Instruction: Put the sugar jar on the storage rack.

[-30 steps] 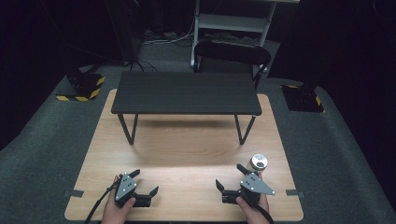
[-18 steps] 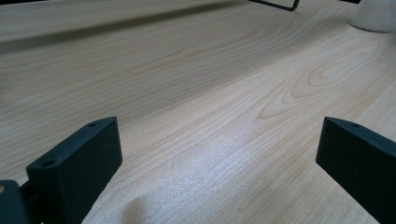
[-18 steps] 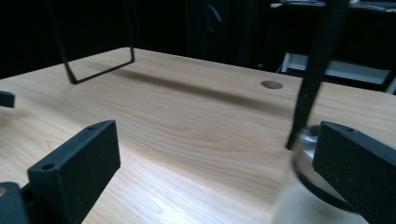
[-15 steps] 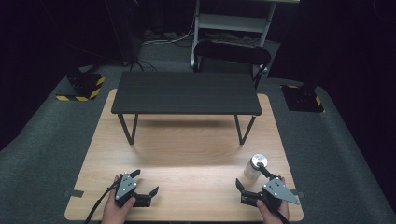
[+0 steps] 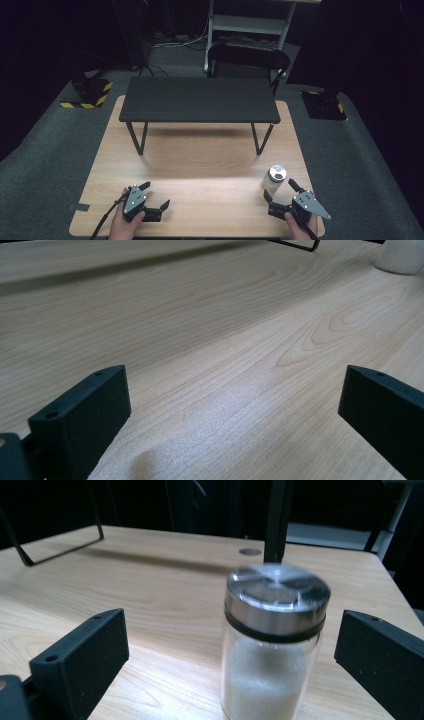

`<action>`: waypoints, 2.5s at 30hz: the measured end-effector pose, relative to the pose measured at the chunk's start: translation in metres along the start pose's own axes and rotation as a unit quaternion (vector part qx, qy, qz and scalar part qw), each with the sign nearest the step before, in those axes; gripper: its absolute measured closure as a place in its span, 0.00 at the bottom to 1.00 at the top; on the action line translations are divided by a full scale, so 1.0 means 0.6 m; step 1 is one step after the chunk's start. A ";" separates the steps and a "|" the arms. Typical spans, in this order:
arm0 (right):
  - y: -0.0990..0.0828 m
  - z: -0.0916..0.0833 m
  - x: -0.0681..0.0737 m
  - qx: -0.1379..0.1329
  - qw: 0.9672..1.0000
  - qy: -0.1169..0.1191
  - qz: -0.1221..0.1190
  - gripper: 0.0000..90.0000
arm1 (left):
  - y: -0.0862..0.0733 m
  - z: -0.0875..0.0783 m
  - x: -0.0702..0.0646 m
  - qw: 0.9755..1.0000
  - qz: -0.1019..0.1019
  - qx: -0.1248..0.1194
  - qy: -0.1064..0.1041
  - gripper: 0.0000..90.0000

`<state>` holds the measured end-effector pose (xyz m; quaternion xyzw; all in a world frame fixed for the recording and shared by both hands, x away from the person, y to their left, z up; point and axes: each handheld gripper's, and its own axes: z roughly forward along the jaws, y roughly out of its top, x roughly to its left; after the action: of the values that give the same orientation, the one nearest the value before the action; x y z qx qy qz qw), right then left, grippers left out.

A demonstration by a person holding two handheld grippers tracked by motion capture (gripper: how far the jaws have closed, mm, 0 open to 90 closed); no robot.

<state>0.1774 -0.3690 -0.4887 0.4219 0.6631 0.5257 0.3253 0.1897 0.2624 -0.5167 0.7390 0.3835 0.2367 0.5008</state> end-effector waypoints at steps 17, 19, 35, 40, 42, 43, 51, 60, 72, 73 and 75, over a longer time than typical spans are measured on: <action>-0.027 0.071 -0.008 0.013 0.999 -0.030 0.013 0.22 | -0.002 -0.001 -0.002 1.000 -0.002 -0.004 0.003 0.01; -0.028 0.075 -0.006 0.011 0.999 -0.035 0.012 0.26 | -0.003 -0.001 -0.002 1.000 -0.002 -0.004 0.003 0.01; -0.033 0.071 -0.011 0.005 0.999 -0.035 0.007 0.34 | -0.002 -0.001 -0.001 1.000 -0.002 -0.004 0.002 0.01; -0.021 0.069 -0.005 0.012 0.999 -0.032 0.005 0.35 | 0.001 0.000 -0.002 1.000 0.001 0.002 0.002 0.01; -0.013 0.067 -0.001 0.010 1.000 -0.029 0.003 0.34 | 0.002 0.000 -0.002 1.000 0.002 0.004 0.003 0.01; -0.008 0.065 0.001 0.010 1.000 -0.026 0.004 0.35 | 0.002 0.000 -0.003 1.000 0.001 0.004 0.004 0.01; 0.042 0.059 0.021 -0.003 1.000 -0.006 0.003 0.34 | 0.002 0.000 -0.003 1.000 0.001 0.005 0.004 0.01; 0.115 0.061 0.030 -0.015 1.000 0.012 -0.008 0.34 | 0.003 0.001 -0.004 1.000 0.002 0.005 0.005 0.01; 0.222 0.092 0.047 -0.027 0.999 0.027 -0.028 0.34 | 0.003 0.000 -0.003 1.000 0.002 0.005 0.003 0.01; 0.234 0.099 0.048 -0.031 0.999 0.028 -0.027 0.34 | 0.003 0.000 -0.003 1.000 0.002 0.005 0.003 0.01; 0.248 0.106 0.050 -0.034 0.999 0.030 -0.026 0.34 | 0.002 0.000 -0.003 1.000 0.002 0.005 0.003 0.01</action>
<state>0.2525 -0.3015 -0.3587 0.3770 0.6654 0.5516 0.3330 0.1895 0.2607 -0.5154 0.7416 0.3843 0.2383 0.4956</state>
